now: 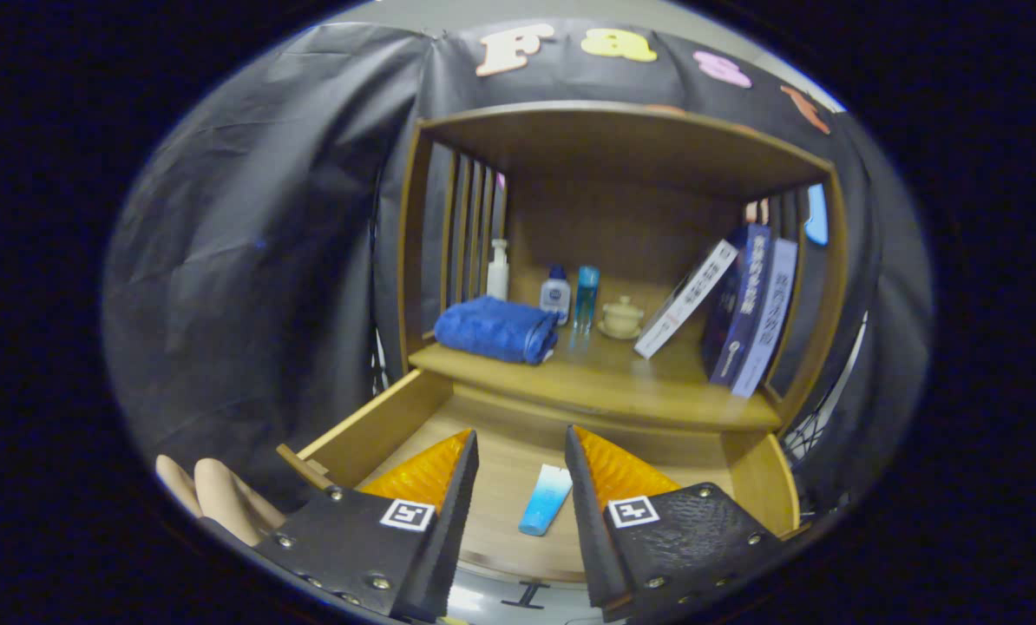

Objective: Pull open the drawer, take out the items inside it, and place them on the countertop above the cabinet.

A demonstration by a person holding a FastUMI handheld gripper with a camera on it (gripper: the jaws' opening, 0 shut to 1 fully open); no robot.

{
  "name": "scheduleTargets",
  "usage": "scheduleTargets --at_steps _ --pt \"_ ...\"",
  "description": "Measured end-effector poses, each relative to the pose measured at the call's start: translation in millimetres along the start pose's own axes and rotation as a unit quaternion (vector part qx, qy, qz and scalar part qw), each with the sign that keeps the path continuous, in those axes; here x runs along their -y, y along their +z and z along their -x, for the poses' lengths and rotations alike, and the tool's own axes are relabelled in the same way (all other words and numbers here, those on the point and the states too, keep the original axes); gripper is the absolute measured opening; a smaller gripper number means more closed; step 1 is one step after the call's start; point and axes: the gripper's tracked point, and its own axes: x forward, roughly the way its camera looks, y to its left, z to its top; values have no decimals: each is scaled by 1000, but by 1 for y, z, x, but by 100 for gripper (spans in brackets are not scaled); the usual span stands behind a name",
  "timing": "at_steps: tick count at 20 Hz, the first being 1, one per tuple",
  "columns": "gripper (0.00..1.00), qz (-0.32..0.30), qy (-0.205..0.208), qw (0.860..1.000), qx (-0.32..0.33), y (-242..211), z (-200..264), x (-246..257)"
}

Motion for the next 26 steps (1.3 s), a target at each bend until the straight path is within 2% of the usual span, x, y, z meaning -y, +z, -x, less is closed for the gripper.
scheduleTargets --at_steps 5,9,11,13,14,21,26 --pt "59 7 5 988 -153 -55 -73 16" --pt "65 19 4 970 -244 -92 -95 18" --pt "74 21 7 959 -284 -110 -105 18" --pt "74 14 18 945 -326 -129 -102 10" --pt "74 12 23 940 -341 -135 -105 10" --pt "75 15 8 926 -377 -145 -105 16" --pt "75 1 15 908 -419 -161 -100 11"
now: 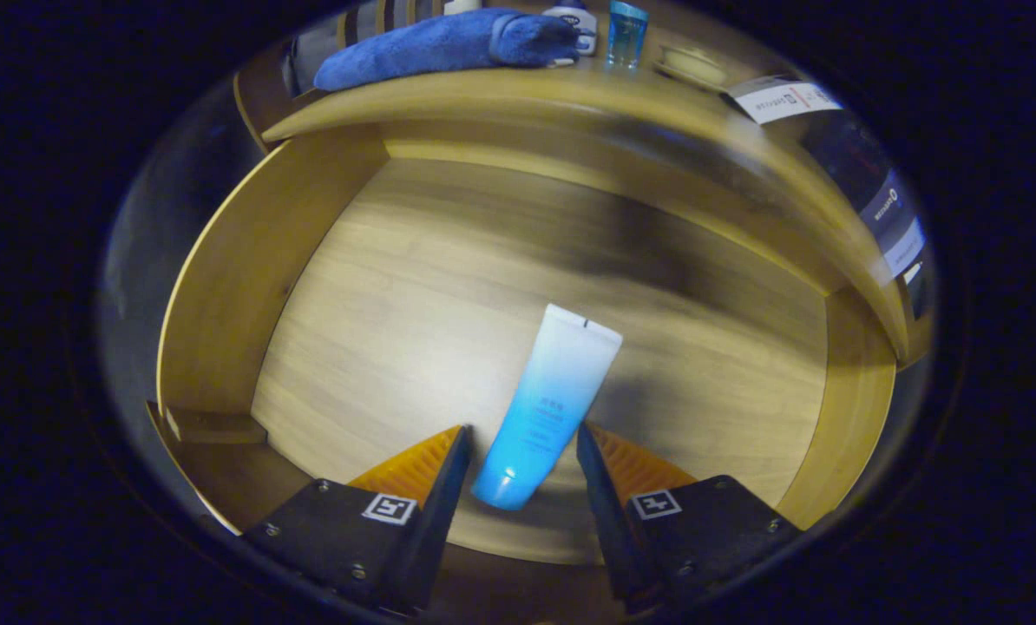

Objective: Pull open the drawer, take out the items inside it, and place them on the countertop above the cabinet.

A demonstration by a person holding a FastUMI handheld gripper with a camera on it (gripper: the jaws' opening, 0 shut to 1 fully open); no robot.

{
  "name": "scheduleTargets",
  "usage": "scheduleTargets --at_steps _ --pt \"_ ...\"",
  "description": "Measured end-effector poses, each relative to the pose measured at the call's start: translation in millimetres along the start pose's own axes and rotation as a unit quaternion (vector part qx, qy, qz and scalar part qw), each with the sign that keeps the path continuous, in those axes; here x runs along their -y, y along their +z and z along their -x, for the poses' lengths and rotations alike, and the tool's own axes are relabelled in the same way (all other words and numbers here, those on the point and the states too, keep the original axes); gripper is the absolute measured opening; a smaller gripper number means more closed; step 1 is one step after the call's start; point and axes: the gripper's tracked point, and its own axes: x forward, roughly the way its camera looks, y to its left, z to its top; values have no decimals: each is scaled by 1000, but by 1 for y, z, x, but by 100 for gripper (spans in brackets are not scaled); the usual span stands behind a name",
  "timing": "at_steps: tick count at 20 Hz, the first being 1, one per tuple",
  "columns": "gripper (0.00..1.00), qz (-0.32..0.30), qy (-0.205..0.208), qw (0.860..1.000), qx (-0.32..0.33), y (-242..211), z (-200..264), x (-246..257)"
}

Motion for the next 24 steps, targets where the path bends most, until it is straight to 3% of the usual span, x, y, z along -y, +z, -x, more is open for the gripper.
scheduleTargets --at_steps 3,4,5,7,10,13,19,24 --pt "75 5 -7 1000 14 5 1 0" --pt "68 8 -5 1000 14 4 0 -1" --pt "68 4 0 1000 25 7 -4 -2" --pt "44 6 -2 1000 29 8 -2 -1" --pt "33 12 -1 999 48 11 1 2" --pt "33 18 9 996 82 18 26 2" --pt "33 -14 95 980 173 33 113 -16" --pt "33 -36 100 966 237 75 158 -6"
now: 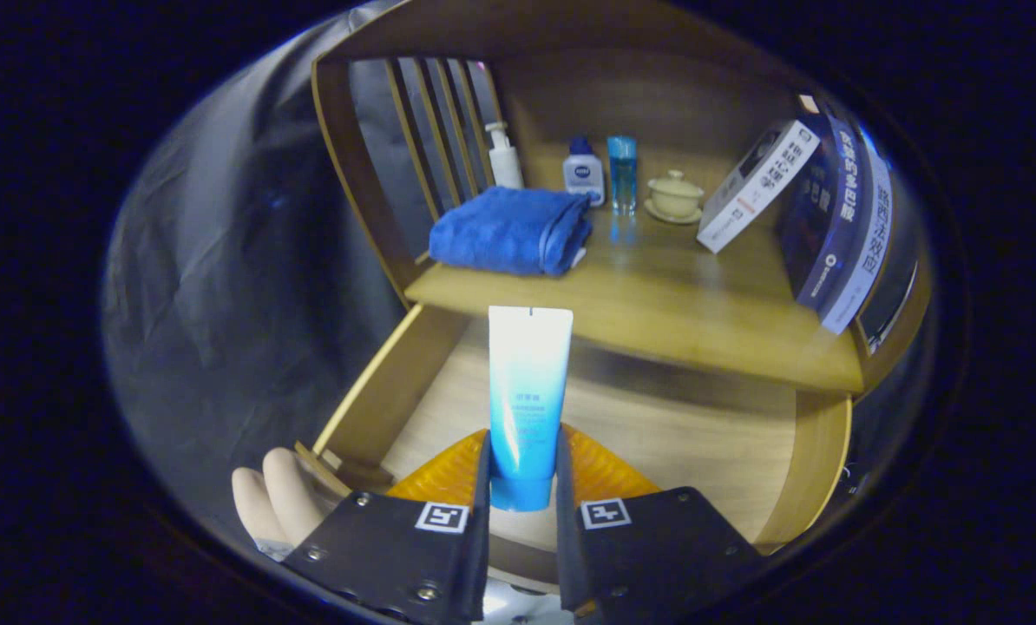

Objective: Pull open the drawer, take out the items inside it, and place them on the countertop above the cabinet.

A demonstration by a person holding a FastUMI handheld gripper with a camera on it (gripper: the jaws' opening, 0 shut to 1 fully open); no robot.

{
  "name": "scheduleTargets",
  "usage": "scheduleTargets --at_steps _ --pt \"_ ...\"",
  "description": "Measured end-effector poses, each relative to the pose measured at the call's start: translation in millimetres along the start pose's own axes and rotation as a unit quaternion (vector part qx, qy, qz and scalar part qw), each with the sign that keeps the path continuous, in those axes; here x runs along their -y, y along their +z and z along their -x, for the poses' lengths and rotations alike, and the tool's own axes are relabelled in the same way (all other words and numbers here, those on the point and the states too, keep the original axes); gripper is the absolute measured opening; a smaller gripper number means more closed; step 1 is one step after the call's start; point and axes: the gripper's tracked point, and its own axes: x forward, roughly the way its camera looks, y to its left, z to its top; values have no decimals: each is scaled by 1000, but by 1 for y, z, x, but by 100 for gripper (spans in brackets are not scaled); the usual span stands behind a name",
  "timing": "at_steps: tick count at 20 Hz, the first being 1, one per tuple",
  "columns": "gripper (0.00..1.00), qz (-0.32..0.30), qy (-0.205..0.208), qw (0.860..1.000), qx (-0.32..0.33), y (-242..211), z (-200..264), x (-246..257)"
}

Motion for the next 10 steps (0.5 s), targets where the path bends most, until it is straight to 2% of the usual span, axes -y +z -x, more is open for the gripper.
scheduleTargets --at_steps 2,5,10 --pt "33 -11 -13 1000 24 24 -3 8" --pt "33 -9 -66 997 41 55 -34 39" --pt "33 -50 -117 992 27 71 -88 73"
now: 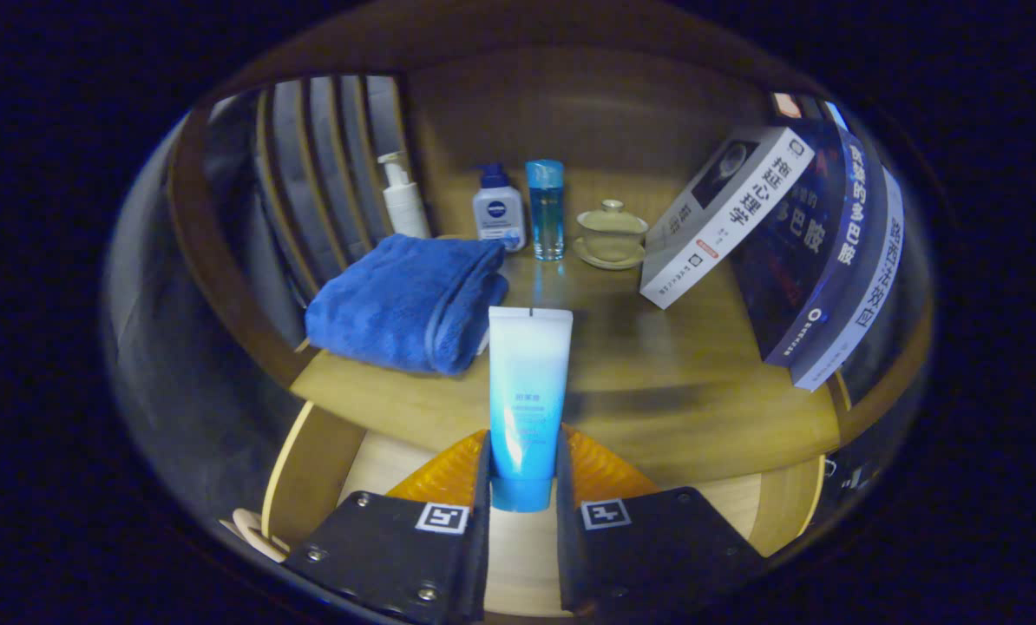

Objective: Pull open the drawer, take out the items inside it, and place them on the countertop above the cabinet.

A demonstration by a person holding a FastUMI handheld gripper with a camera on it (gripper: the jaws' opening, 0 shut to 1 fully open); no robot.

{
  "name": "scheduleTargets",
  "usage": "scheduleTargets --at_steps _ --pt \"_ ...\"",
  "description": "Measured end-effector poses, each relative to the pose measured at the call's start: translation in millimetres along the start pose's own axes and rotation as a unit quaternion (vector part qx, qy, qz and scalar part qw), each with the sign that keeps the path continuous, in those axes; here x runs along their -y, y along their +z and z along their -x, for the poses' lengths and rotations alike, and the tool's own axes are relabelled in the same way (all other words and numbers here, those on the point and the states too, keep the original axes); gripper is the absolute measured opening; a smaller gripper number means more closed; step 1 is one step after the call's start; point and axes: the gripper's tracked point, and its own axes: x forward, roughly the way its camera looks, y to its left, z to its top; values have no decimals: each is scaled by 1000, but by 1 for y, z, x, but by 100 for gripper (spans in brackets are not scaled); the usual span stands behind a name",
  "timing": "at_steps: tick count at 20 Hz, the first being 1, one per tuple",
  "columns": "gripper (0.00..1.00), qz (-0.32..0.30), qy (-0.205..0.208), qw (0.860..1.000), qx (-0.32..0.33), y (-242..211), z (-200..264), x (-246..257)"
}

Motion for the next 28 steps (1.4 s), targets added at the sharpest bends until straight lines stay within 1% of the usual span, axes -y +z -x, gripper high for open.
scheduleTargets --at_steps 3,4,6,9,10,12,14,18,21,23,25,28 --pt "33 -31 -13 999 19 14 -17 9" --pt "37 -33 -17 999 27 18 -16 12" --pt "47 -15 -29 998 55 26 -11 14" --pt "77 30 -42 993 108 33 18 12" --pt "80 41 -37 990 129 33 31 7" --pt "80 55 -14 985 163 30 65 -10" --pt "80 60 20 982 176 10 99 -28" --pt "79 50 85 980 172 -46 155 -58" --pt "79 43 109 977 177 -81 184 -67" --pt "79 45 109 974 193 -105 199 -66" --pt "79 51 88 970 219 -128 210 -59" --pt "79 50 63 969 233 -171 217 -50"
